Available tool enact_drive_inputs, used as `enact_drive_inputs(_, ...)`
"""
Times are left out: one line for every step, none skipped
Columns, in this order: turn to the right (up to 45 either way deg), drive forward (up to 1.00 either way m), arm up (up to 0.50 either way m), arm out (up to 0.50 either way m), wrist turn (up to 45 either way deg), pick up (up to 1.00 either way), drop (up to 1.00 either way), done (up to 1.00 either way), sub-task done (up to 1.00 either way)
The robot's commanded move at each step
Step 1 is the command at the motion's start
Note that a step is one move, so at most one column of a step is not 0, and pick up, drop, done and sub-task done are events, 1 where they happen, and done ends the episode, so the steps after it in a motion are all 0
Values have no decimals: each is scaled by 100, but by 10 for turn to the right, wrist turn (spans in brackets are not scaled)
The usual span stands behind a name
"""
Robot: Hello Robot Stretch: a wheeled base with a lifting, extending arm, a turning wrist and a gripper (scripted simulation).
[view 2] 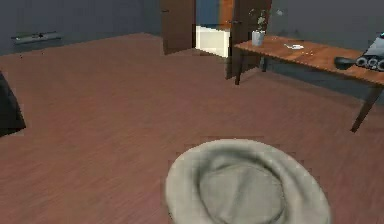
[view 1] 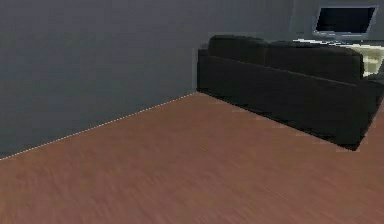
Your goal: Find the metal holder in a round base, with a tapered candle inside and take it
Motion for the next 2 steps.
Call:
enact_drive_inputs(420, 0, 0, 0, 0, 0, 0, 0, 0)
enact_drive_inputs(0, 90, 0, 0, 0, 0, 0, 0, 0)
